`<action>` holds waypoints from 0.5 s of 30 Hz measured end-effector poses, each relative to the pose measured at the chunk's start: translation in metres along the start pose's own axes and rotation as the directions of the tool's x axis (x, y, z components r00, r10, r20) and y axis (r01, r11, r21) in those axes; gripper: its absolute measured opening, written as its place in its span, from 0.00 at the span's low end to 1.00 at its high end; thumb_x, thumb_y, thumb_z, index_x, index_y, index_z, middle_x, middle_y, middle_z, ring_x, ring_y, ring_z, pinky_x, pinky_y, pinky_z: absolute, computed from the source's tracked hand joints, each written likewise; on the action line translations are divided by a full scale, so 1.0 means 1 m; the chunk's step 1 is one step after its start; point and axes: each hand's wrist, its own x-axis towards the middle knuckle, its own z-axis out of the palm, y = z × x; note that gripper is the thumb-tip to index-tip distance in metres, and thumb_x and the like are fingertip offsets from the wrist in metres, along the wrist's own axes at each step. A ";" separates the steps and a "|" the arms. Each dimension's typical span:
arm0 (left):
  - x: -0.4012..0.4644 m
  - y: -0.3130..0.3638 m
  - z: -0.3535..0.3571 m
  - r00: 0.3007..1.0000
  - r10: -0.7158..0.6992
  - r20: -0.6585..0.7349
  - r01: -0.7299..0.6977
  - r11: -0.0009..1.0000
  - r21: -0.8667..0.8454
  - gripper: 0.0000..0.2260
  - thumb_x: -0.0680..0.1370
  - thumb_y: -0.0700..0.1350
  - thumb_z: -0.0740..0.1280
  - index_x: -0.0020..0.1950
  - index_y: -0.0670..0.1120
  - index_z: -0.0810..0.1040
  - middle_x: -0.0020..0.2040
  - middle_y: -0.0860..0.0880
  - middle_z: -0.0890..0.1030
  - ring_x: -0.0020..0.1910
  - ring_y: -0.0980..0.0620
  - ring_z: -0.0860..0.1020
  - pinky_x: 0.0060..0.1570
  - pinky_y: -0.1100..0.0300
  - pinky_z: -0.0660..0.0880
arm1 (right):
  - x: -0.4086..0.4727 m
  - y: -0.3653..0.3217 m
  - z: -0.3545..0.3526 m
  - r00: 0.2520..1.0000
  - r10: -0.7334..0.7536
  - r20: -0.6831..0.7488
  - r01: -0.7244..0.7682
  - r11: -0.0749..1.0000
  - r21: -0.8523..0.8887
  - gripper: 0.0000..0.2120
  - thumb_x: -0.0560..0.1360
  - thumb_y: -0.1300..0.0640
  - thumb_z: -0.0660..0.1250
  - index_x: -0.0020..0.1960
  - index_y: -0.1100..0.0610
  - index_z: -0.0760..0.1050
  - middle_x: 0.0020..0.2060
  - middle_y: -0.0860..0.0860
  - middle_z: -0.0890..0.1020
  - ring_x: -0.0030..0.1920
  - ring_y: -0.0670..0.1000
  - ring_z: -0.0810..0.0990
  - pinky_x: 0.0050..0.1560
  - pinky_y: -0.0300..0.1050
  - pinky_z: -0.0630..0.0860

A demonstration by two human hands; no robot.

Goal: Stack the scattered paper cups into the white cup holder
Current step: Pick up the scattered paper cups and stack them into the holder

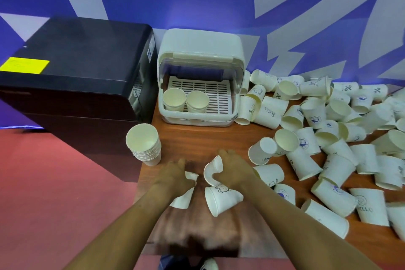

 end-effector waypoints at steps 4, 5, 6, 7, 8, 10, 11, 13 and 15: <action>0.000 0.006 -0.022 0.998 0.026 -0.056 -0.027 0.999 -0.018 0.27 0.74 0.57 0.67 0.69 0.48 0.65 0.66 0.44 0.69 0.64 0.43 0.70 0.60 0.51 0.71 | 0.004 0.001 -0.022 0.997 0.007 -0.075 0.002 0.993 0.122 0.25 0.68 0.55 0.73 0.60 0.56 0.67 0.55 0.53 0.72 0.55 0.54 0.72 0.52 0.43 0.68; -0.001 0.008 -0.029 0.996 0.041 -0.078 -0.043 0.999 -0.023 0.28 0.74 0.56 0.68 0.69 0.48 0.65 0.67 0.45 0.68 0.64 0.43 0.70 0.61 0.50 0.71 | 0.004 -0.001 -0.028 0.994 0.020 -0.107 -0.003 0.987 0.159 0.24 0.67 0.54 0.74 0.58 0.54 0.67 0.53 0.52 0.71 0.53 0.52 0.71 0.49 0.43 0.67; -0.003 0.011 -0.037 0.994 0.058 -0.096 -0.061 0.998 -0.033 0.29 0.73 0.56 0.69 0.70 0.48 0.65 0.67 0.45 0.68 0.65 0.43 0.70 0.62 0.50 0.71 | 0.003 -0.002 -0.035 0.990 0.032 -0.141 -0.004 0.981 0.192 0.23 0.66 0.54 0.74 0.55 0.53 0.66 0.51 0.51 0.71 0.51 0.51 0.71 0.46 0.42 0.66; -0.004 0.014 -0.045 0.991 0.078 -0.108 -0.083 0.995 -0.050 0.30 0.73 0.55 0.69 0.71 0.49 0.64 0.68 0.46 0.67 0.66 0.44 0.70 0.62 0.51 0.72 | 0.003 -0.004 -0.041 0.985 0.039 -0.171 -0.001 0.976 0.218 0.22 0.65 0.53 0.74 0.52 0.51 0.65 0.50 0.51 0.72 0.49 0.52 0.72 0.43 0.42 0.65; -0.007 0.017 -0.053 0.987 0.105 -0.119 -0.115 0.991 -0.073 0.30 0.73 0.54 0.70 0.72 0.49 0.64 0.69 0.46 0.67 0.66 0.44 0.70 0.63 0.51 0.72 | 0.002 -0.005 -0.047 0.980 0.043 -0.193 0.005 0.971 0.238 0.22 0.65 0.53 0.74 0.50 0.51 0.63 0.49 0.51 0.73 0.49 0.52 0.72 0.42 0.42 0.65; -0.012 0.025 -0.070 0.972 0.173 -0.158 -0.192 0.975 -0.112 0.31 0.72 0.53 0.72 0.71 0.50 0.63 0.69 0.47 0.66 0.67 0.45 0.70 0.64 0.51 0.71 | 0.000 -0.010 -0.059 0.971 0.039 -0.234 0.025 0.964 0.265 0.24 0.65 0.52 0.75 0.50 0.52 0.62 0.48 0.52 0.74 0.48 0.53 0.74 0.41 0.43 0.68; -0.014 0.028 -0.078 0.962 0.202 -0.183 -0.225 0.967 -0.117 0.32 0.72 0.52 0.72 0.72 0.50 0.62 0.70 0.47 0.65 0.67 0.46 0.69 0.65 0.51 0.70 | -0.001 -0.013 -0.064 0.966 0.044 -0.255 0.030 0.960 0.278 0.24 0.65 0.52 0.75 0.52 0.53 0.63 0.48 0.53 0.74 0.48 0.53 0.74 0.41 0.45 0.70; -0.020 0.034 -0.095 0.944 0.236 -0.233 -0.264 0.960 -0.097 0.35 0.72 0.51 0.72 0.74 0.50 0.60 0.71 0.46 0.62 0.67 0.45 0.70 0.64 0.53 0.69 | -0.002 -0.020 -0.075 0.955 0.072 -0.289 0.022 0.951 0.308 0.25 0.65 0.51 0.74 0.54 0.52 0.62 0.49 0.53 0.75 0.48 0.53 0.75 0.43 0.47 0.75; -0.024 0.036 -0.112 0.930 0.253 -0.265 -0.278 0.959 -0.058 0.35 0.72 0.50 0.71 0.75 0.49 0.59 0.69 0.46 0.61 0.63 0.44 0.73 0.61 0.52 0.72 | -0.004 -0.027 -0.084 0.942 0.112 -0.318 -0.008 0.950 0.313 0.26 0.66 0.48 0.73 0.57 0.50 0.62 0.48 0.50 0.75 0.49 0.53 0.75 0.45 0.48 0.77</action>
